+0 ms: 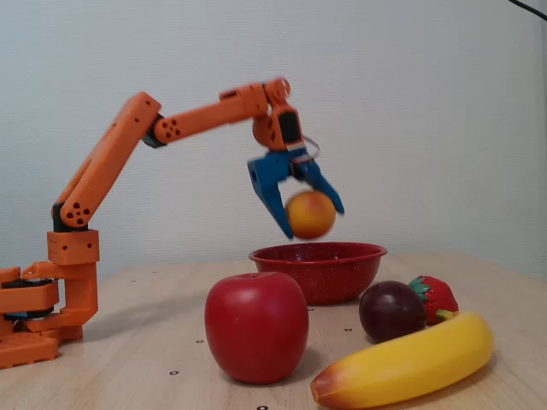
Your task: Put the peach in the red bowl.
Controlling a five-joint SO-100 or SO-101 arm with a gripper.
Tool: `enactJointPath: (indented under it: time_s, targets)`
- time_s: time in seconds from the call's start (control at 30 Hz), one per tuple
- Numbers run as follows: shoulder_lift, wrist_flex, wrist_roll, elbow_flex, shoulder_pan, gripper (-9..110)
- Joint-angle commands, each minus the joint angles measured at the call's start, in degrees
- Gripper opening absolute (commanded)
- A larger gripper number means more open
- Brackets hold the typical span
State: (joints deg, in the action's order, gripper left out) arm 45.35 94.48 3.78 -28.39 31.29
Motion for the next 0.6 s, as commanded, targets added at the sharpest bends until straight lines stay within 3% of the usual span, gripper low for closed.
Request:
enactJointPath:
  time_s: [0.0,0.07,0.3,0.57]
  targets:
    - [1.05,-1.85,-0.53,6.94,-0.70,26]
    - [-1.14,-1.58,-2.29,7.56,-1.05,35]
    - [-3.16,-3.34,-4.13,7.82,-2.37,48]
    - [1.67,-3.96,-4.31,7.65,-3.60,46]
